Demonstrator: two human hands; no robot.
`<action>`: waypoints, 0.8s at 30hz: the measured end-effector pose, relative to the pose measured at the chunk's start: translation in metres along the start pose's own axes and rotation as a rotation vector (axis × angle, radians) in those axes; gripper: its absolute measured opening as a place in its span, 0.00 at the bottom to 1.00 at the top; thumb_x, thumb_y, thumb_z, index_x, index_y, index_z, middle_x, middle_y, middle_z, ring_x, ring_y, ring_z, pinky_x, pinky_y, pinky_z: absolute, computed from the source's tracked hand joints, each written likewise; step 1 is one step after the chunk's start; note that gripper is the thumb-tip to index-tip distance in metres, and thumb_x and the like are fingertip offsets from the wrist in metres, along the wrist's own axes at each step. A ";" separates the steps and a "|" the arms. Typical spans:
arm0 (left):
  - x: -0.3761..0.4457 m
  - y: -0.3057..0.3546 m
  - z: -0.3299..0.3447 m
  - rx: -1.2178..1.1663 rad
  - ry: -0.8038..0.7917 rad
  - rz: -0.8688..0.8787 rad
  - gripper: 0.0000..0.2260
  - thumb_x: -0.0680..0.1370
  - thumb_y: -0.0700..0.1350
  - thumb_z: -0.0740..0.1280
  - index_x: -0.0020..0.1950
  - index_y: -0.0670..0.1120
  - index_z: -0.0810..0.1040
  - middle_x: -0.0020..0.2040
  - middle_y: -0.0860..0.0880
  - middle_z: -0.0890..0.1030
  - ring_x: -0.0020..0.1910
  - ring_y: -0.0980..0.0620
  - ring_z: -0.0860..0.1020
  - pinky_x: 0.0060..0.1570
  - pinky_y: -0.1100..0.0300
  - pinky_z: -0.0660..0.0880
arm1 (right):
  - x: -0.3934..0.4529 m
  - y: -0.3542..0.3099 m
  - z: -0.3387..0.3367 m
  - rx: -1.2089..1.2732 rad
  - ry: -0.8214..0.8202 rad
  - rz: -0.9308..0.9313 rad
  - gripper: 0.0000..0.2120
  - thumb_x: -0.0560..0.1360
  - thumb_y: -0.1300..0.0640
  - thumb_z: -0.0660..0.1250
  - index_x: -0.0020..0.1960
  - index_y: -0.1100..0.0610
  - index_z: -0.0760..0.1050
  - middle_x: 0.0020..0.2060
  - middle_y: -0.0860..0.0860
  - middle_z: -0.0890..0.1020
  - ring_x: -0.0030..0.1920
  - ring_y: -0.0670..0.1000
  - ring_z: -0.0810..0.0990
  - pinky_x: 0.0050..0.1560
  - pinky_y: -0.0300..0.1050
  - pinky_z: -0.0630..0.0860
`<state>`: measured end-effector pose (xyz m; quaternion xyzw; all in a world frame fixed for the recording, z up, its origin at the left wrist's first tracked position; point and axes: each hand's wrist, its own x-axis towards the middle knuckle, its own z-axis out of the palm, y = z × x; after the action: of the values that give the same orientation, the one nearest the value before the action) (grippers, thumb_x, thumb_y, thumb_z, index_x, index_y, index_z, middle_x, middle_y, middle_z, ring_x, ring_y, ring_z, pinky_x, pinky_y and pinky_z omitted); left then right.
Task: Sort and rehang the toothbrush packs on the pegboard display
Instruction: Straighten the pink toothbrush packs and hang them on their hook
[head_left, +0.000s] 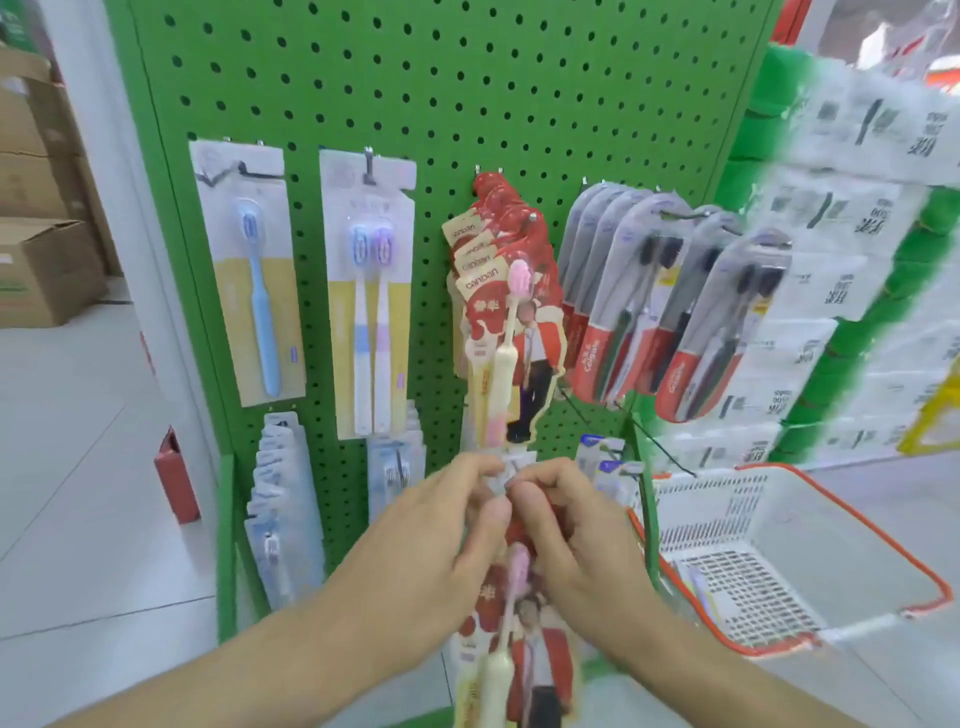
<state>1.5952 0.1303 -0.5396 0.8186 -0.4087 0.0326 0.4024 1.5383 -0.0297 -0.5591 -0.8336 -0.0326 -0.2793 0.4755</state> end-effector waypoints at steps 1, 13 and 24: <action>-0.004 -0.009 0.007 -0.075 -0.048 -0.041 0.09 0.84 0.55 0.57 0.60 0.58 0.74 0.41 0.61 0.78 0.40 0.62 0.76 0.42 0.60 0.74 | -0.004 0.006 0.003 0.005 -0.020 0.038 0.09 0.80 0.47 0.60 0.48 0.49 0.75 0.31 0.47 0.79 0.29 0.42 0.74 0.31 0.37 0.69; -0.016 -0.049 0.048 -0.535 -0.229 -0.352 0.05 0.83 0.40 0.64 0.57 0.46 0.78 0.40 0.39 0.84 0.36 0.33 0.82 0.32 0.53 0.81 | -0.011 0.048 0.018 0.092 -0.105 0.350 0.08 0.83 0.56 0.64 0.49 0.60 0.75 0.20 0.47 0.74 0.17 0.43 0.66 0.19 0.34 0.61; -0.007 -0.057 0.046 -0.674 -0.034 -0.441 0.10 0.81 0.37 0.67 0.61 0.45 0.80 0.41 0.50 0.87 0.33 0.51 0.83 0.31 0.58 0.80 | -0.002 0.057 0.012 0.312 -0.122 0.352 0.10 0.75 0.43 0.70 0.52 0.46 0.81 0.36 0.70 0.80 0.30 0.62 0.73 0.35 0.71 0.73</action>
<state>1.6172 0.1228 -0.6098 0.7093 -0.2176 -0.2039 0.6388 1.5596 -0.0505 -0.6087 -0.7581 0.0416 -0.1330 0.6371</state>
